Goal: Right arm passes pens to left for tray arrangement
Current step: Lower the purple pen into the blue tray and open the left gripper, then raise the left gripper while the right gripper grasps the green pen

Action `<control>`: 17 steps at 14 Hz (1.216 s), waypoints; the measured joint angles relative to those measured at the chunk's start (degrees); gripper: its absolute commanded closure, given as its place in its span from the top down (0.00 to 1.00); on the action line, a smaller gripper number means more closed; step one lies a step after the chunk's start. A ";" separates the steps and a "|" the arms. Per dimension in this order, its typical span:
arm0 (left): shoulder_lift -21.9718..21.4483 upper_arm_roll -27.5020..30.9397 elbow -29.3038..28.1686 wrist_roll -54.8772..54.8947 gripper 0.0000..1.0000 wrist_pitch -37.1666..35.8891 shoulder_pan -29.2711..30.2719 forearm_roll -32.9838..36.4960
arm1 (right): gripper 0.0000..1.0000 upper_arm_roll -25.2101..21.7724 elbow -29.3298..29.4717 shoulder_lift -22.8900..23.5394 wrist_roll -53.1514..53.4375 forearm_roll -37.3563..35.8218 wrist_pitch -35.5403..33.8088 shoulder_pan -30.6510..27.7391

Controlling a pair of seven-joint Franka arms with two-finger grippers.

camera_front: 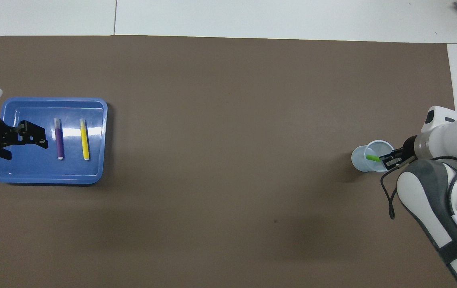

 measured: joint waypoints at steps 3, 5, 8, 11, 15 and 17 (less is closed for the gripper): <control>-5.22 -0.05 -0.14 -4.98 1.00 -6.25 -1.19 -1.69 | 0.50 0.04 -0.24 0.25 -0.02 -3.02 -0.17 0.00; -9.04 -0.04 -0.29 -8.26 1.00 -10.52 -1.77 -2.86 | 0.32 0.04 -0.28 0.39 -0.06 -3.06 -0.24 0.00; -11.89 -0.03 -1.04 -17.93 1.00 -12.48 -2.87 -8.11 | 0.18 0.03 -0.29 0.40 -0.08 -3.06 -0.44 0.00; -12.00 -0.20 -1.81 -30.96 1.00 -12.34 -9.50 -10.65 | 0.00 0.05 -0.28 0.39 -0.09 -3.06 -1.14 0.00; -12.07 -0.32 -3.32 -43.62 1.00 -8.11 -15.17 -13.53 | 0.00 0.09 -0.21 0.34 -0.09 -3.07 -1.60 0.00; -12.33 -0.31 -4.98 -50.23 1.00 -4.77 -16.94 -16.00 | 0.00 0.17 0.04 0.34 -0.09 -3.07 -2.61 0.01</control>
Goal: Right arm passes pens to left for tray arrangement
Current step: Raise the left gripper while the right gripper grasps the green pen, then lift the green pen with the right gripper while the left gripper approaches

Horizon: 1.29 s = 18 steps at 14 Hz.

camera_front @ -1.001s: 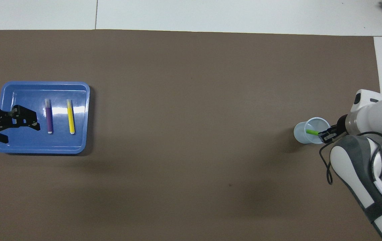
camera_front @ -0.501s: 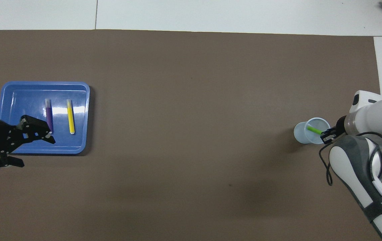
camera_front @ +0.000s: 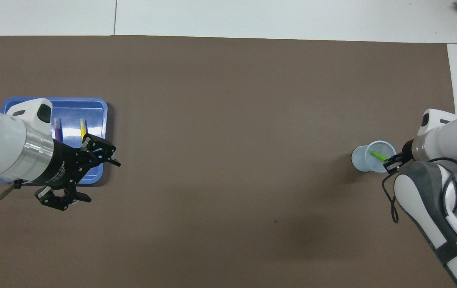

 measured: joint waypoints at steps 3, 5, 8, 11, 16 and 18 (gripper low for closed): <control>-0.97 0.01 -2.42 -6.76 1.00 4.12 -3.20 -3.66 | 0.00 0.22 1.78 -0.01 -0.01 0.00 -4.22 0.06; -1.40 0.03 -3.27 -13.44 1.00 8.54 -5.40 -5.85 | 0.00 0.32 3.84 -0.03 -0.01 0.00 -7.67 0.07; -1.49 0.00 -5.83 -27.77 1.00 19.03 -11.88 -6.73 | 0.00 0.41 7.09 -0.14 -0.10 0.00 -12.48 0.12; -1.52 -0.06 -8.16 -39.36 1.00 28.45 -17.79 -6.79 | 0.00 0.57 11.30 -0.40 -0.52 0.00 -18.52 0.30; 0.07 0.01 -12.19 -54.53 1.00 45.69 -24.61 -6.84 | 0.00 1.45 18.24 -0.74 -0.58 3.99 -27.61 1.21; 2.23 0.03 -12.37 -59.31 1.00 51.42 -27.01 -6.85 | 0.00 1.47 19.93 -0.75 -0.58 8.49 -29.77 1.56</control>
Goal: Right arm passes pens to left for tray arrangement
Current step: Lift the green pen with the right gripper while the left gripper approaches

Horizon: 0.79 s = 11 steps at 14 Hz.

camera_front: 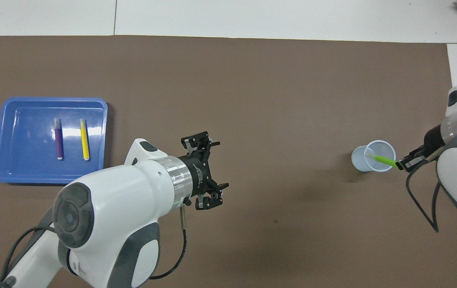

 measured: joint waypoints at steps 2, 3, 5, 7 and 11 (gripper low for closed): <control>1.21 0.01 0.04 -2.29 1.00 3.29 -2.12 0.00 | 0.00 0.40 0.65 0.00 0.00 3.54 -0.81 0.29; 1.44 0.01 0.11 -3.01 1.00 4.37 -2.92 0.00 | 0.00 0.84 0.69 0.00 0.00 5.12 -0.95 0.37; 1.95 0.04 0.47 -4.28 1.00 6.60 -4.82 0.00 | 0.00 2.16 0.70 0.00 -0.49 8.80 -1.19 0.56; 3.32 0.02 0.95 -4.79 1.00 8.94 -6.43 0.00 | 0.00 4.19 0.72 0.00 -0.85 12.54 -1.26 0.73; 9.14 -0.02 5.56 -4.80 1.00 11.38 -8.28 0.00 | 0.00 6.38 0.77 0.00 -3.86 20.38 -1.39 0.80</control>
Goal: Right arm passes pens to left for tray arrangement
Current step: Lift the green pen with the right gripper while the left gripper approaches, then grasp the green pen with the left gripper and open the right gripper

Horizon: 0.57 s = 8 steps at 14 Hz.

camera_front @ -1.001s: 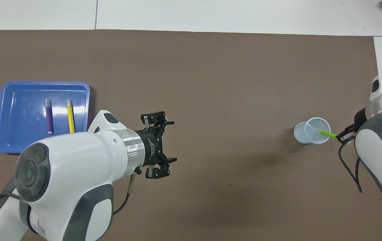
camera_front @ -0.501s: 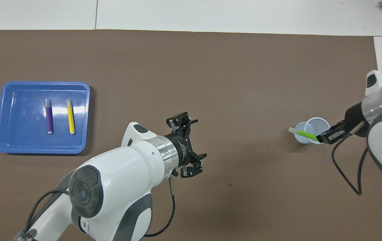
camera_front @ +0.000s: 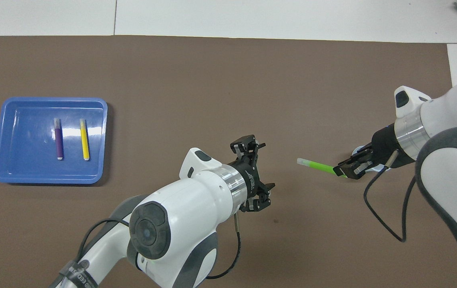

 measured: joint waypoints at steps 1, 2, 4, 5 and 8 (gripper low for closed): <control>1.47 0.01 1.57 0.00 1.00 0.01 0.00 0.00 | 0.00 -0.04 0.00 0.00 -1.59 1.79 -0.28 -0.04; 2.90 0.01 3.17 0.00 1.00 0.02 -0.02 0.00 | 0.00 -0.11 0.00 0.00 -3.11 3.38 -0.41 -0.06; 4.44 0.02 4.95 0.00 0.95 0.02 -0.55 0.01 | 0.00 -0.16 0.00 0.00 -5.65 5.82 -0.44 -0.06; 4.64 0.01 5.28 -0.11 0.95 0.02 -1.25 0.01 | 0.00 -0.16 0.00 0.00 -6.80 7.06 -0.44 -0.06; 4.65 -0.08 5.95 -0.68 0.95 0.01 -3.55 0.01 | 0.00 -0.13 0.02 0.00 -10.08 9.96 -0.44 -0.03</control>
